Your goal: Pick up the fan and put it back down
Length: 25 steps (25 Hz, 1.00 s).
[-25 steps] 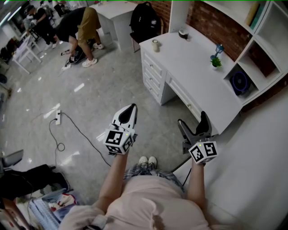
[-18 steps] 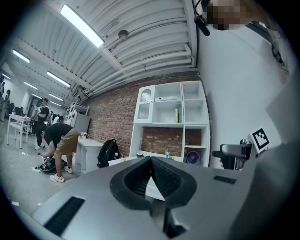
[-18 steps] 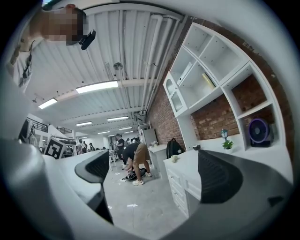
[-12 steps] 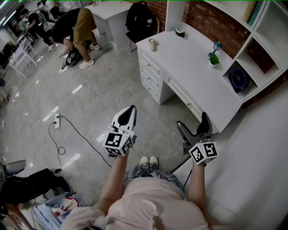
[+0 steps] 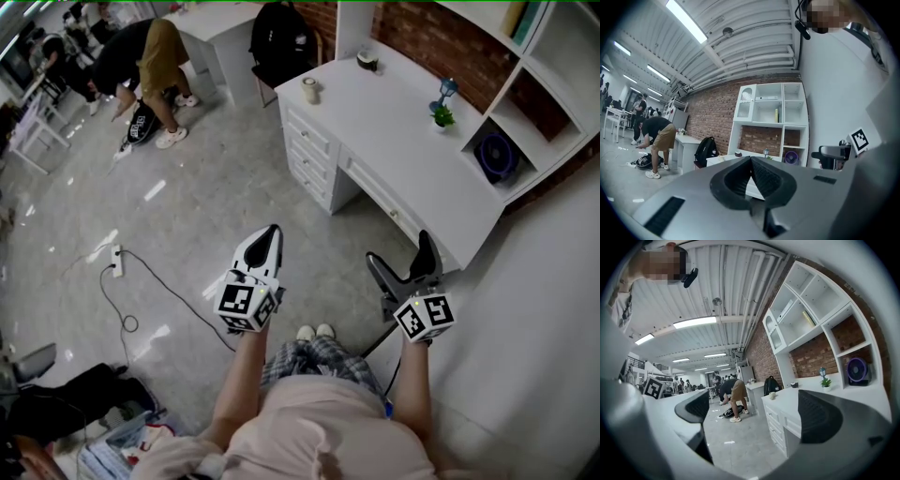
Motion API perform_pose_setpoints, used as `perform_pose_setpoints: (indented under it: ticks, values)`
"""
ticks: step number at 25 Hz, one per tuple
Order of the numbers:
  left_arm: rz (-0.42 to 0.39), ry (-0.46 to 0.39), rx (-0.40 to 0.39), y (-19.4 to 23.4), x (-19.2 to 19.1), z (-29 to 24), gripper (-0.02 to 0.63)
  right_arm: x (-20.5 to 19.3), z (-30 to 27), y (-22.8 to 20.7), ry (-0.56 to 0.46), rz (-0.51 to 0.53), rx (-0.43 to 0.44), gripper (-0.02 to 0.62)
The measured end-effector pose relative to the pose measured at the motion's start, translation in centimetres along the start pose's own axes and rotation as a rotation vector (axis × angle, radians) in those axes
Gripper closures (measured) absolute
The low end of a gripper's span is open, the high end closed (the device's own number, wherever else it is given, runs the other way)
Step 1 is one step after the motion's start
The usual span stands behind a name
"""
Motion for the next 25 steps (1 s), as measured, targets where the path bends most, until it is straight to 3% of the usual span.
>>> perform_pose_setpoints:
  ticks: [8, 14, 20, 25]
  values:
    - [-0.015, 0.007, -0.043, 1.8, -0.8, -1.4, 0.578, -1.7, -1.4, 0.7, -0.008, -0.001, -0.030, 0.018]
    - [-0.007, -0.005, -0.069, 3.1, -0.8, -4.7, 0.578, -0.8, -3.6, -0.4, -0.027, 0.011, -0.046, 0.018]
    - [-0.012, -0.010, -0.094, 4.2, -0.9, -11.3, 0.578, 0.0, -7.4, -4.5, -0.038, 0.009, -0.069, 0.018]
    - [-0.016, -0.026, -0.115, 6.0, -0.7, -19.9, 0.578, 1.2, -12.9, -9.9, -0.076, -0.002, -0.098, 0.018]
Point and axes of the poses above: the fingertips, and each gripper's own axes: z backward along the fingers, y to its left, x out of its top, the point moved 8 cm from there along z, backward along the fingers, and after that the axes turned 7 degrees about -z, right-handed, at the moved point
